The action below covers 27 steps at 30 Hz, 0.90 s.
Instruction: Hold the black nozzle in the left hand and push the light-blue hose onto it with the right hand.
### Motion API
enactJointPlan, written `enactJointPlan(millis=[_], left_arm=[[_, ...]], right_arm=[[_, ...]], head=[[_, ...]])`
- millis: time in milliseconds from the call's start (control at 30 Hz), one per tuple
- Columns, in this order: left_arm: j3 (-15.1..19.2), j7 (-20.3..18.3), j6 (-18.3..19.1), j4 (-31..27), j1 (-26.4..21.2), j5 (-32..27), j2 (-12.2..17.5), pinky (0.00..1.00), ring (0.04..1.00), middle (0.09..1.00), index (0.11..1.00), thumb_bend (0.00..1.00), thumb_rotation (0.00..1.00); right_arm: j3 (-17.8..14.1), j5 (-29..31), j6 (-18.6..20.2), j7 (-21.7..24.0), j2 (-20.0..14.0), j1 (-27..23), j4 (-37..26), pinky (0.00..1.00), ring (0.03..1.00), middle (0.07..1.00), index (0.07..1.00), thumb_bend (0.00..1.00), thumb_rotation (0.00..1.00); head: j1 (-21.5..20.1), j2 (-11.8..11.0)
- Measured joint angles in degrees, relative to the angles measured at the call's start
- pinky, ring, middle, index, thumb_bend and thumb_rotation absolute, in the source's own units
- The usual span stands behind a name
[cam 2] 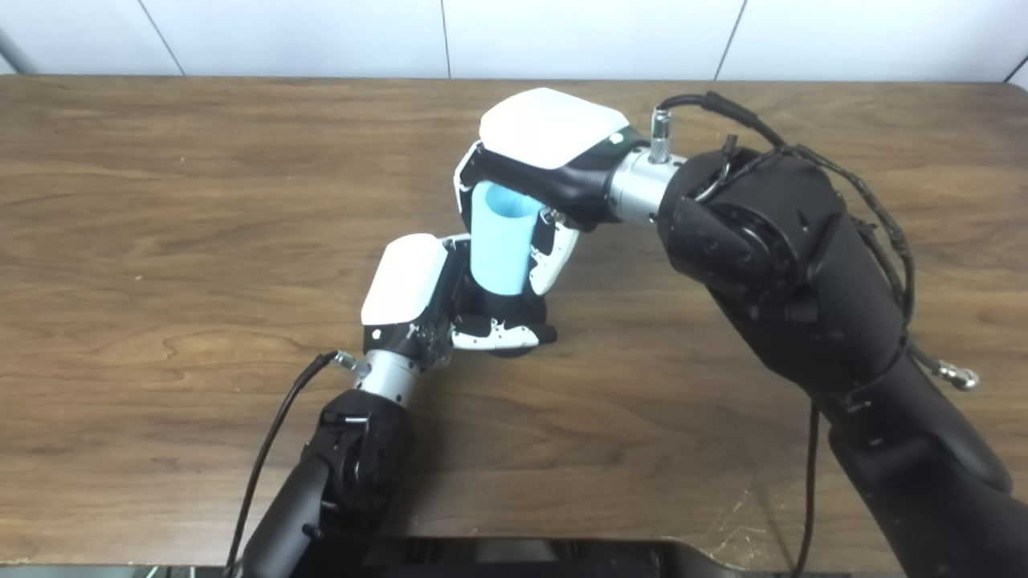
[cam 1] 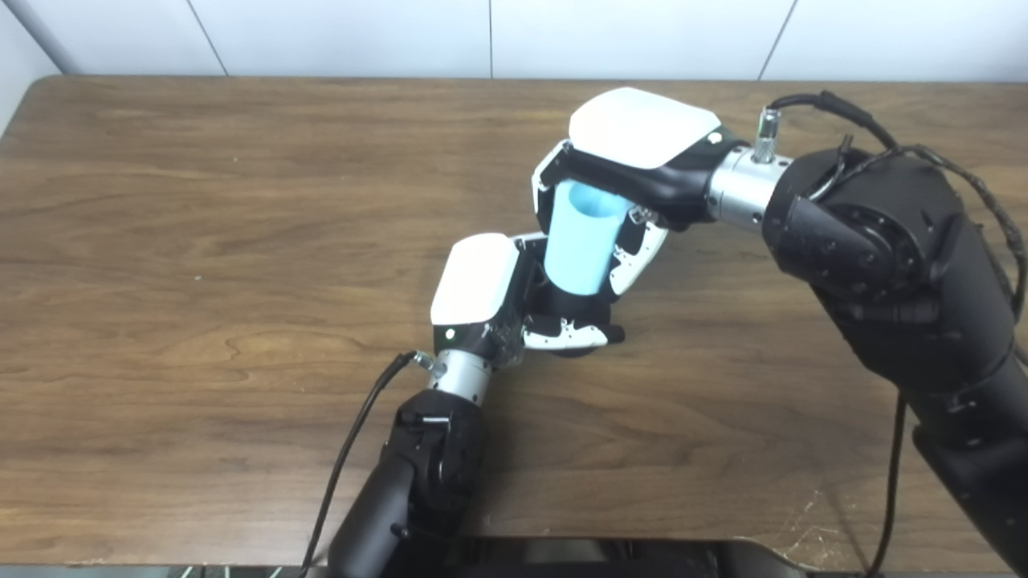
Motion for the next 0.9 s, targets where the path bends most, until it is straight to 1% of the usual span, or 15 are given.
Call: enactJointPlan(millis=[200,267,300,367,400,433,467,500,533,567,633,700,800,833,900], left_arm=[[-0.1,0.2,0.0,0.3,-0.2,0.0,-0.1,0.47,0.523,0.525,0.475,0.52,0.00],[-0.1,0.2,0.0,0.4,-0.2,0.0,-0.2,0.46,0.515,0.515,0.479,0.52,0.00],[-0.1,0.2,0.0,0.4,-0.2,0.0,-0.2,0.47,0.516,0.514,0.480,0.52,0.00],[-0.1,0.2,0.0,0.4,-0.2,-0.1,-0.2,0.46,0.512,0.505,0.482,0.52,0.00],[-0.1,0.2,0.0,0.4,-0.2,-0.1,-0.3,0.46,0.509,0.498,0.484,0.52,0.00],[-0.1,0.2,0.0,0.4,-0.2,-0.1,-0.4,0.46,0.512,0.499,0.484,0.52,0.00],[-0.1,0.2,0.0,0.4,-0.3,-0.1,-0.4,0.47,0.515,0.501,0.483,0.52,0.00],[-0.1,0.2,0.0,0.4,-0.3,-0.1,-0.4,0.48,0.520,0.507,0.481,0.52,0.00],[-0.1,0.2,0.0,0.4,-0.3,-0.1,-0.4,0.48,0.529,0.517,0.478,0.52,0.00],[-0.1,0.2,0.0,0.4,-0.3,-0.1,-0.4,0.48,0.528,0.518,0.477,0.52,0.00],[0.0,0.1,0.1,0.5,-0.3,-0.1,-0.4,0.49,0.530,0.519,0.478,0.52,0.00],[0.0,0.0,0.1,0.5,-0.4,-0.1,-0.4,0.49,0.530,0.519,0.478,0.52,0.00],[0.1,-0.1,0.2,0.5,-0.4,-0.1,-0.4,0.50,0.545,0.533,0.471,0.52,0.00],[0.0,-0.1,0.2,0.5,-0.4,-0.1,-0.4,0.50,0.546,0.536,0.468,0.52,0.00],[0.0,-0.1,0.2,0.5,-0.4,-0.1,-0.4,0.51,0.549,0.538,0.467,0.52,0.00]], right_arm=[[0.1,-1.8,-0.9,0.3,0.1,0.2,-0.7,0.21,0.332,0.467,0.553,0.51,0.00],[0.0,-2.6,-1.0,0.3,0.4,0.7,-1.1,0.21,0.332,0.466,0.556,0.51,0.00],[-0.1,-3.0,-1.0,0.3,0.6,0.9,-1.3,0.24,0.343,0.474,0.564,0.51,0.00],[-0.2,-3.6,-0.9,0.8,0.7,1.1,-1.9,0.26,0.379,0.513,0.510,0.51,0.00],[-0.3,-3.8,-0.9,1.2,0.7,1.1,-2.2,0.24,0.382,0.518,0.499,0.52,0.00],[-0.4,-3.9,-1.0,1.3,0.7,1.1,-2.3,0.21,0.326,0.497,0.573,0.54,0.00],[-0.5,-3.9,-1.0,1.3,0.7,1.1,-2.4,0.20,0.307,0.489,0.622,0.56,0.00],[-0.6,-3.9,-1.2,1.3,0.7,1.2,-2.4,0.21,0.325,0.512,0.650,0.77,0.07],[-0.8,-3.7,-1.2,1.3,0.7,1.2,-2.4,0.27,0.404,0.572,0.679,0.90,0.15],[-1.1,-3.3,-1.1,1.4,0.7,1.2,-2.4,0.36,0.499,0.635,0.698,0.95,0.19],[-2.1,-1.7,-0.6,2.0,0.8,1.2,-2.7,0.50,0.645,0.741,0.737,0.99,0.25],[-3.2,-0.2,0.1,3.1,0.9,1.1,-3.0,0.57,0.697,0.770,0.757,1.00,0.26],[-4.1,1.1,1.9,3.8,0.9,1.0,-3.0,0.57,0.698,0.762,0.763,1.00,0.24],[-4.1,1.3,2.0,3.9,0.9,0.9,-3.0,0.55,0.682,0.751,0.753,1.00,0.23],[-4.2,1.7,2.4,4.2,0.8,0.8,-3.0,0.55,0.671,0.734,0.726,1.00,0.23]], head=[[-0.1,0.0],[0.0,0.0],[0.0,0.0],[-0.1,-0.1],[0.0,-0.2],[0.0,-0.2],[0.0,-0.2],[0.0,-0.2],[0.0,-0.2],[0.0,-0.2],[-0.1,-0.3],[-0.1,-0.3],[0.0,-0.3],[0.0,-0.3],[0.0,-0.3]])
